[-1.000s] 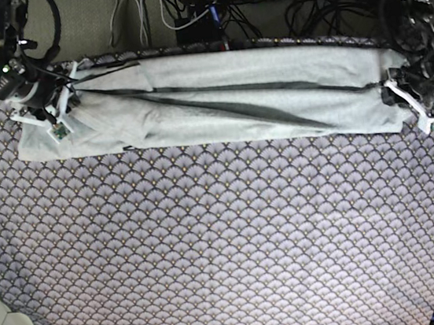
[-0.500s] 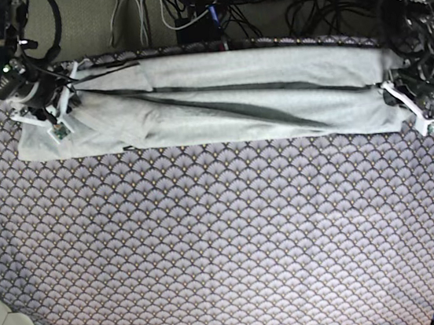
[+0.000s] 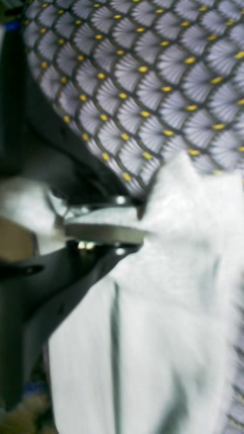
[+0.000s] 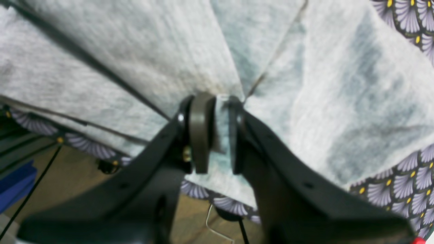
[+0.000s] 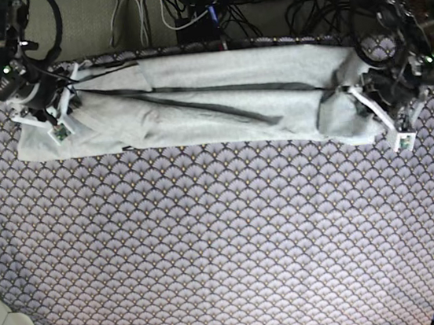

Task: Fold the T-shirt properly
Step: 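Lift the strip end with the left gripper and fold it toward the right gripper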

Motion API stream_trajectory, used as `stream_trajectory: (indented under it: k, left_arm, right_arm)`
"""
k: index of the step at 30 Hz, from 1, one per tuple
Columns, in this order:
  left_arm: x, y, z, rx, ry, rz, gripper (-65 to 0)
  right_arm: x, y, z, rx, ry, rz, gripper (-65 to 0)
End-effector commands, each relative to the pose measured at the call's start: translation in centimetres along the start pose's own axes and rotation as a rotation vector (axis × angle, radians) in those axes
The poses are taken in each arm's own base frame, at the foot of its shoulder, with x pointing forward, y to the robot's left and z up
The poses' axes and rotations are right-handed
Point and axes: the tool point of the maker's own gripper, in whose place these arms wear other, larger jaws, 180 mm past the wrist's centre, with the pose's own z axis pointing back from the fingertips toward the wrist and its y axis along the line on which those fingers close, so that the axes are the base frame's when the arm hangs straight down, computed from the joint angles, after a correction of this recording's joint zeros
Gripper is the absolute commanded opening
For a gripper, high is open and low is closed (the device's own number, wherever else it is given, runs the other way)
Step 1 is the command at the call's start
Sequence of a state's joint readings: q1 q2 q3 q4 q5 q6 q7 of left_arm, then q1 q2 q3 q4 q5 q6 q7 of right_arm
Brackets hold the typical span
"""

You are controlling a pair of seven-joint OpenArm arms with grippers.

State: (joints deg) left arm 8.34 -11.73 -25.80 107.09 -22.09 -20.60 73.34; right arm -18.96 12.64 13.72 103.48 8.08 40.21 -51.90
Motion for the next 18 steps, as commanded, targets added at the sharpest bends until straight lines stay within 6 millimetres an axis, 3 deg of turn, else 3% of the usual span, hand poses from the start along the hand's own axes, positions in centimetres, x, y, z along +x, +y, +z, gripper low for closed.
stream_trajectory:
  k: [1,4,9,18]
  left_arm:
    - [1.6,-0.7,0.9,-0.006,-0.058,0.007,-64.6]
    - [2.3,-4.1,1.0,-0.069,-0.073,0.023,-64.6]
    - [1.7,-11.5,-0.6,-0.234,-0.033,0.027,-64.6]
    - [2.5,-22.0,-3.3,-0.409,0.004,0.053,-64.6]
  right_arm:
    - [0.7,-0.6,0.4,-0.017,-0.024,0.008,-52.9]
    - [0.7,-0.6,0.4,-0.017,-0.029,0.008,-52.9]
    - [1.2,-1.0,0.4,-0.025,-0.035,0.012,-52.9]
    - [1.3,-1.1,0.5,-0.025,-0.039,0.015,-52.9]
